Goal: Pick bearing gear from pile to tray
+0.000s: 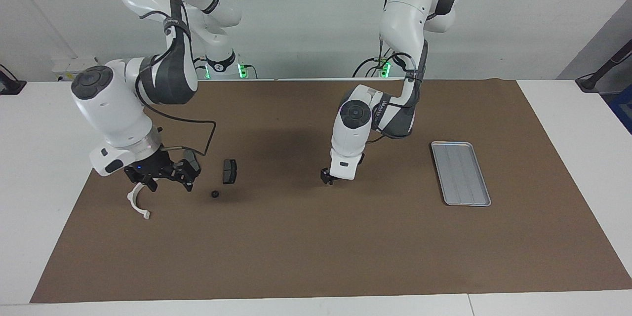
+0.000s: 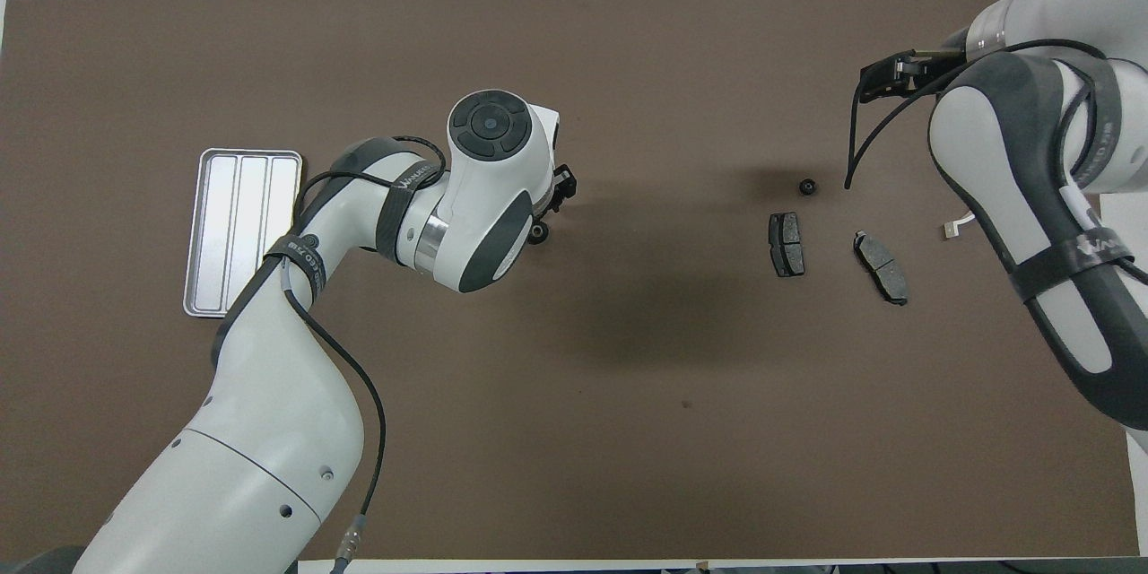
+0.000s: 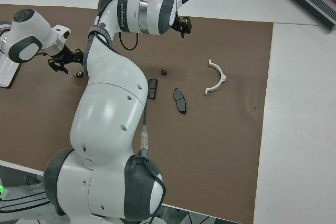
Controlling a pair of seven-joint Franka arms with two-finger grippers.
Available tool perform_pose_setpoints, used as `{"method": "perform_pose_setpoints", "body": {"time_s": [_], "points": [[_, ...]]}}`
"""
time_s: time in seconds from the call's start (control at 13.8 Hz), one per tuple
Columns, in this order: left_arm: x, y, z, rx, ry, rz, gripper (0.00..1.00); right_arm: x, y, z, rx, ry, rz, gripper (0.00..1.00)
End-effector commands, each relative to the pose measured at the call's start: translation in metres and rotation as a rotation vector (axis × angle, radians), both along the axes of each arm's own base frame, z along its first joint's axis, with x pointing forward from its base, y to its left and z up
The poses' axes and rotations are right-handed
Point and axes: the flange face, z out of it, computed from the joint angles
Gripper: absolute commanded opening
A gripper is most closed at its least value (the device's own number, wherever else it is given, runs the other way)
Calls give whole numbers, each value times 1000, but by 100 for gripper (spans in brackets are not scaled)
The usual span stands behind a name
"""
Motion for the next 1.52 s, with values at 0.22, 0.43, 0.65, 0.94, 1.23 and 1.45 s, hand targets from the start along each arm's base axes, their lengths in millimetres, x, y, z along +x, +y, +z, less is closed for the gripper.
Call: {"method": "perform_pose_setpoints", "body": {"time_s": [0.22,0.43,0.65,0.94,1.23,1.45], "points": [[-15,-5,-4,8,-8,19,81,-22,43,-33,6,25,-38,100],[-17,-6,-5,12,-6,33,78,-20,72,-38,-12,3,17,100],[-20,-3,-9,16,-1,33,63,-20,82,-52,-26,13,42,100],[-25,-7,-10,21,5,34,3,-20,60,-60,-35,31,76,100],[-13,12,26,18,0,63,0,-28,56,-82,-45,79,101,100],[0,67,78,28,13,116,0,-33,57,-98,-45,101,103,100]]}}
